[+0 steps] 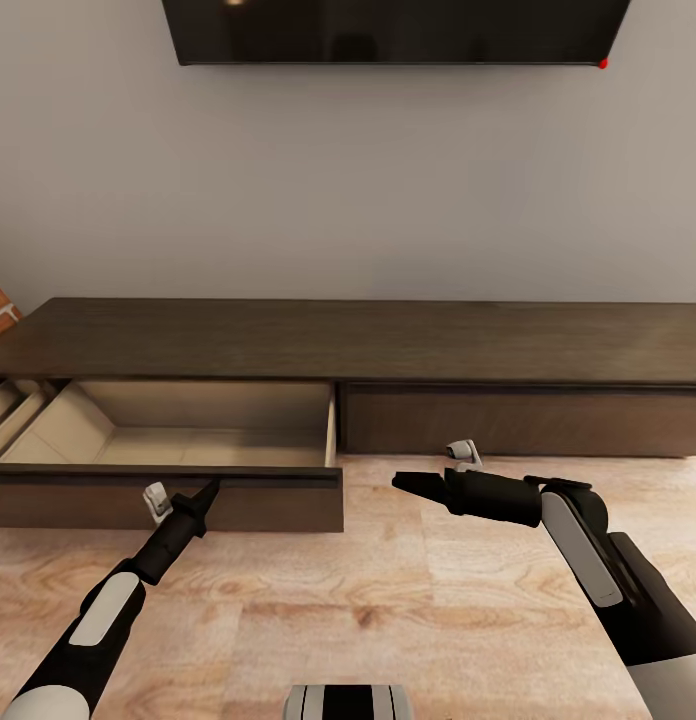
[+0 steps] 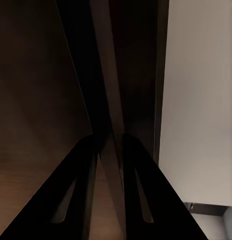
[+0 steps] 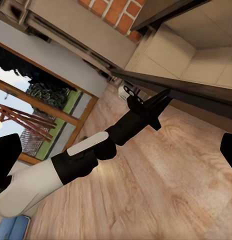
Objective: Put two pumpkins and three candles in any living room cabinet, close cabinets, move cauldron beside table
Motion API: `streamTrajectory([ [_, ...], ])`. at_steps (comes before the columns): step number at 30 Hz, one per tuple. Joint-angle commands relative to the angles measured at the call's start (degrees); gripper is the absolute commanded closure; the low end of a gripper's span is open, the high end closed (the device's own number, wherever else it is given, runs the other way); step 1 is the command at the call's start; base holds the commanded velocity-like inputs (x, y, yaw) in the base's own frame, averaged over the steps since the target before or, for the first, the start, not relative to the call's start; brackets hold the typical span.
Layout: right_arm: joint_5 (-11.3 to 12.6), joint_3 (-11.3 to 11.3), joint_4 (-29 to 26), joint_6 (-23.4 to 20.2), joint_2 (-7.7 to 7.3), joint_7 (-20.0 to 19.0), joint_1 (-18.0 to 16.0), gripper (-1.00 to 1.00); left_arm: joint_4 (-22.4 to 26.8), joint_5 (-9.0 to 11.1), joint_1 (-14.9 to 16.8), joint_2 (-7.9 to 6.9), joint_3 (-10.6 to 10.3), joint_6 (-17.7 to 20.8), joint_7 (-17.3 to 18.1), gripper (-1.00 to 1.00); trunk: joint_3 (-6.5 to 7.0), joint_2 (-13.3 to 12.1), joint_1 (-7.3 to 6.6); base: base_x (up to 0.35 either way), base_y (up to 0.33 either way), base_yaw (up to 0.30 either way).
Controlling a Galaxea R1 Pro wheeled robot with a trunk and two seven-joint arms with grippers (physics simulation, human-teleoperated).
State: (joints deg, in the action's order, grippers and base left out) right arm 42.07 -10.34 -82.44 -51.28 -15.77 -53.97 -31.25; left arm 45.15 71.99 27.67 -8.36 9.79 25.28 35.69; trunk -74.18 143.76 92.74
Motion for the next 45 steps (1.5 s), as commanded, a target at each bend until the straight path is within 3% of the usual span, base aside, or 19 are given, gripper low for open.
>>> streamTrajectory([
  [1, 0.21, -0.06, 0.0, -0.26, -0.04, 0.01, -0.04, -1.0, 0.03, 0.17, 0.01, 0.01, -0.03, 0.47, -0.19, 1.0, -0.04, 0.02, -0.02, -0.047, 0.0, 0.0],
  [23, 0.21, -0.03, 0.0, -0.26, -0.14, 0.01, -0.04, -1.0, 0.03, 0.17, 0.01, 0.02, 0.13, 0.47, -0.19, 1.0, -0.04, 0.02, -0.02, -0.066, 0.0, 0.0],
  [24, 0.21, -0.03, 0.0, -0.27, -0.14, 0.01, -0.04, -1.0, 0.03, 0.17, 0.01, 0.01, 0.13, 0.47, -0.19, -1.0, -0.04, 0.02, -0.02, -0.001, 0.0, 0.0],
  [35, 0.21, -0.03, 0.0, -0.25, -0.14, 0.01, -0.04, -1.0, 0.03, 0.17, 0.01, 0.01, 0.14, 0.47, -0.19, -1.0, -0.04, 0.02, -0.02, -0.008, 0.0, 0.0],
  [45, 0.21, -0.03, 0.0, -0.27, 0.03, 0.01, -0.04, -1.0, 0.03, 0.17, 0.01, 0.04, 0.14, 0.47, -0.19, -1.0, -0.04, 0.02, -0.02, -0.281, 0.0, 0.0],
])
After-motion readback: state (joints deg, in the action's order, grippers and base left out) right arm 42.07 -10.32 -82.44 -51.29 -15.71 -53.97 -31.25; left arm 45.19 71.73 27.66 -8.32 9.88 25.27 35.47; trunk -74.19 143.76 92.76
